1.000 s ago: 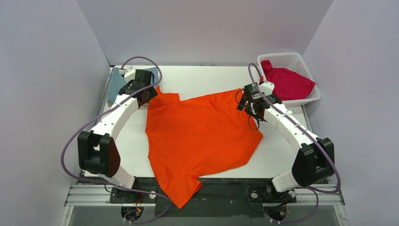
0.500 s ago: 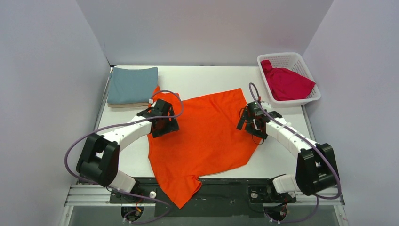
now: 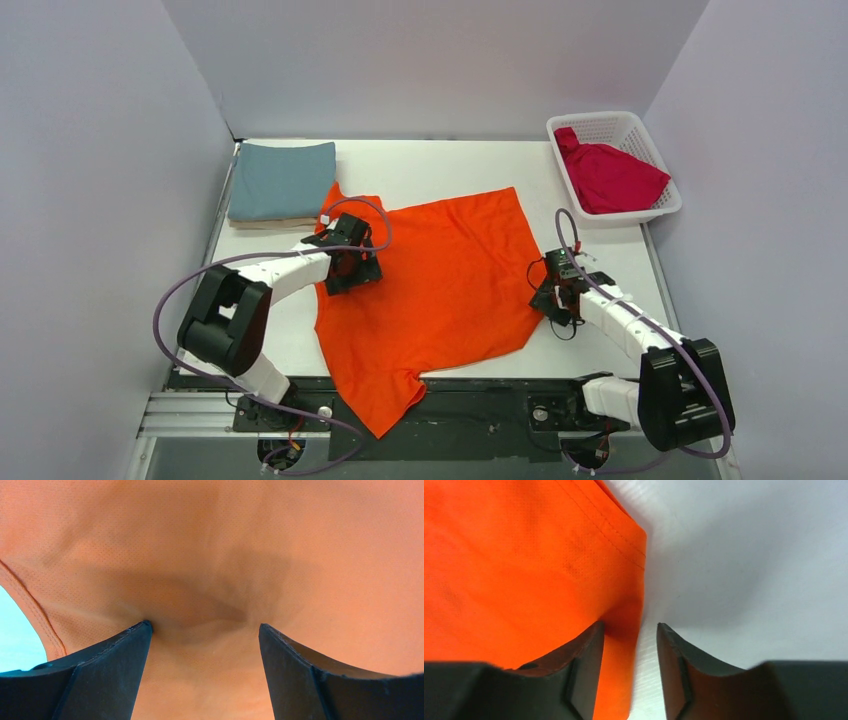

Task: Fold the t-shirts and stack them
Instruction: Flatten out the tshirt

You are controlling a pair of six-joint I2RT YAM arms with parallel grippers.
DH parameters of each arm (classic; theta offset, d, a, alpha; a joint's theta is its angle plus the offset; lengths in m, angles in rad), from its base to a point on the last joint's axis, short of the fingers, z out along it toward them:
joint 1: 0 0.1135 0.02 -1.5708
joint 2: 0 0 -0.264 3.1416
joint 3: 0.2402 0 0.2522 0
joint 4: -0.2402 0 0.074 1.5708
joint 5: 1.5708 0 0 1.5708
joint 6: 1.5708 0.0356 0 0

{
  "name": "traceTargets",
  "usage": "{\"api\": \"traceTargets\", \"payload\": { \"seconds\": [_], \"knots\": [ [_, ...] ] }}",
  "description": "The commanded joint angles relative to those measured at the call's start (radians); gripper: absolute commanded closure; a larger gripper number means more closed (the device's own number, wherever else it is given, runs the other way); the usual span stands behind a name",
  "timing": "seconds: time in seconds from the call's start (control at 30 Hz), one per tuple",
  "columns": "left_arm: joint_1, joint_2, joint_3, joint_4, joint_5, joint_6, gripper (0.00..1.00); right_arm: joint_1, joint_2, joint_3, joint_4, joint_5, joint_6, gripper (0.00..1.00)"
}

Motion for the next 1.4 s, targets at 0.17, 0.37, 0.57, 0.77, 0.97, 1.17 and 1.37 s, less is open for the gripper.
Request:
{"api": "traceTargets", "payload": {
  "seconds": [0.17, 0.37, 0.57, 0.77, 0.97, 1.17, 1.37],
  "knots": [
    [0.022, 0.081, 0.072, 0.05, -0.029, 0.025, 0.11, 0.031, -0.006, 0.069, -0.11, 0.019, 0.086, 1.0],
    [0.022, 0.036, 0.052, 0.053, -0.017, 0.027, 0.11, 0.229, 0.077, 0.355, -0.481, 0.197, 0.118, 1.0],
    [0.022, -0.041, 0.035, -0.007, -0.027, 0.017, 0.11, 0.355, 0.36, 0.617, -0.481, 0.234, 0.142, 0.92],
    [0.018, -0.152, -0.035, -0.039, 0.016, -0.026, 0.11, 0.441, 0.737, 1.048, -0.452, 0.208, 0.1, 0.89],
    [0.016, -0.258, -0.089, -0.059, 0.0, -0.035, 0.1, 0.457, 0.701, 1.067, -0.425, 0.195, 0.023, 0.48],
    [0.015, -0.274, -0.125, -0.041, 0.005, -0.032, 0.1, 0.367, 0.352, 0.608, -0.293, 0.197, 0.057, 0.41],
    [0.013, -0.235, -0.142, -0.017, 0.006, -0.035, 0.1, 0.22, 0.127, 0.233, -0.102, 0.012, 0.061, 0.42]
  ]
}}
